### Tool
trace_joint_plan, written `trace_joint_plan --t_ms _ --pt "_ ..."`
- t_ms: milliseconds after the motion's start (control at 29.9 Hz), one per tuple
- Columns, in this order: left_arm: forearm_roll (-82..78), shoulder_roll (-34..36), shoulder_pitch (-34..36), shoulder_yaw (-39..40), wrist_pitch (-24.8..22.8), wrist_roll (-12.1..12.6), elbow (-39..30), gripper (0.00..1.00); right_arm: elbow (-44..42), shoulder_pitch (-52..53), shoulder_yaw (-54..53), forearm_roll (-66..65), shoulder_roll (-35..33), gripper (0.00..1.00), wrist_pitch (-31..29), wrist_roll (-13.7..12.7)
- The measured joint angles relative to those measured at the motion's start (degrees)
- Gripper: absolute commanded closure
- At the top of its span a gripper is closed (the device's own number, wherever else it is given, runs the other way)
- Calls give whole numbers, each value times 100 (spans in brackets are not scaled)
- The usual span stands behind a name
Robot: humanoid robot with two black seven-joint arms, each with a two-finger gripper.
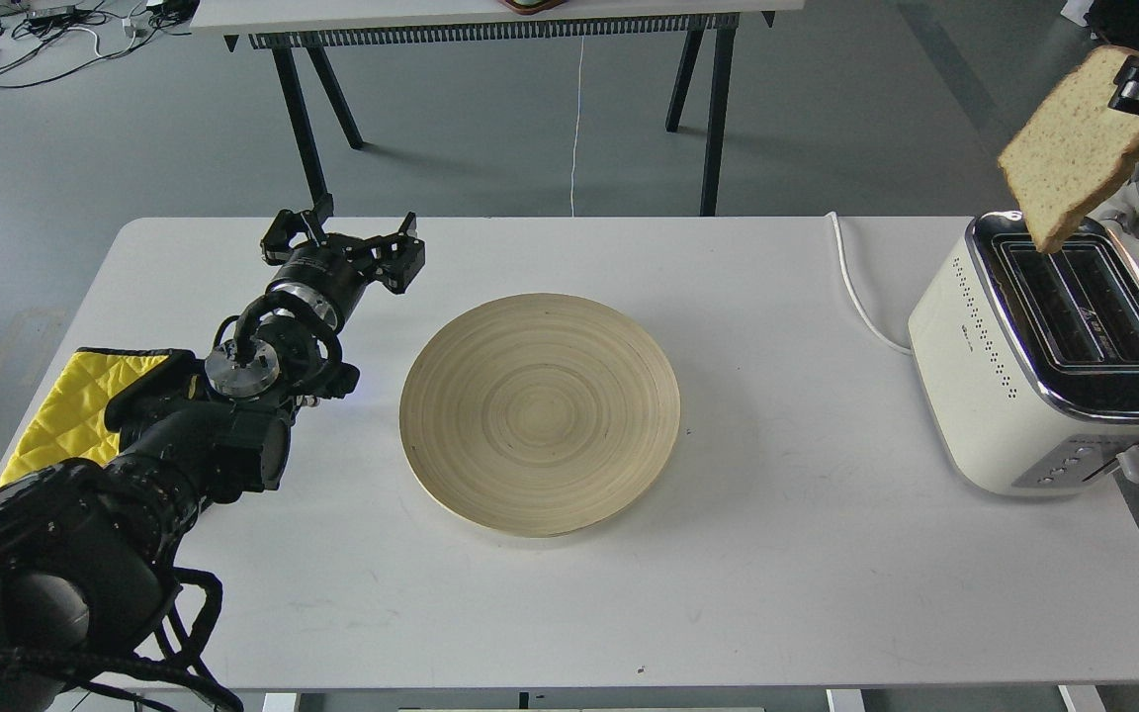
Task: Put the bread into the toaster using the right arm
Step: 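Lower the bread slice into the toaster slot and release it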
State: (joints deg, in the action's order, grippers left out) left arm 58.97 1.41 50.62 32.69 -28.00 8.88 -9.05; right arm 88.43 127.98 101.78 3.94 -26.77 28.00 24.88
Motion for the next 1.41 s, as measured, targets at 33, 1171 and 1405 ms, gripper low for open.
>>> trace_joint_plan --t_ms 33,1171,1405 --pt "0 0 0 0 0 0 0 0 54 13 68 28 22 100 0 7" --pt "2 0 0 0 0 0 0 0 412 -285 469 -490 55 100 0 78" --pt "2 0 0 0 0 0 0 0 411 -405 363 -485 62 98 0 78"
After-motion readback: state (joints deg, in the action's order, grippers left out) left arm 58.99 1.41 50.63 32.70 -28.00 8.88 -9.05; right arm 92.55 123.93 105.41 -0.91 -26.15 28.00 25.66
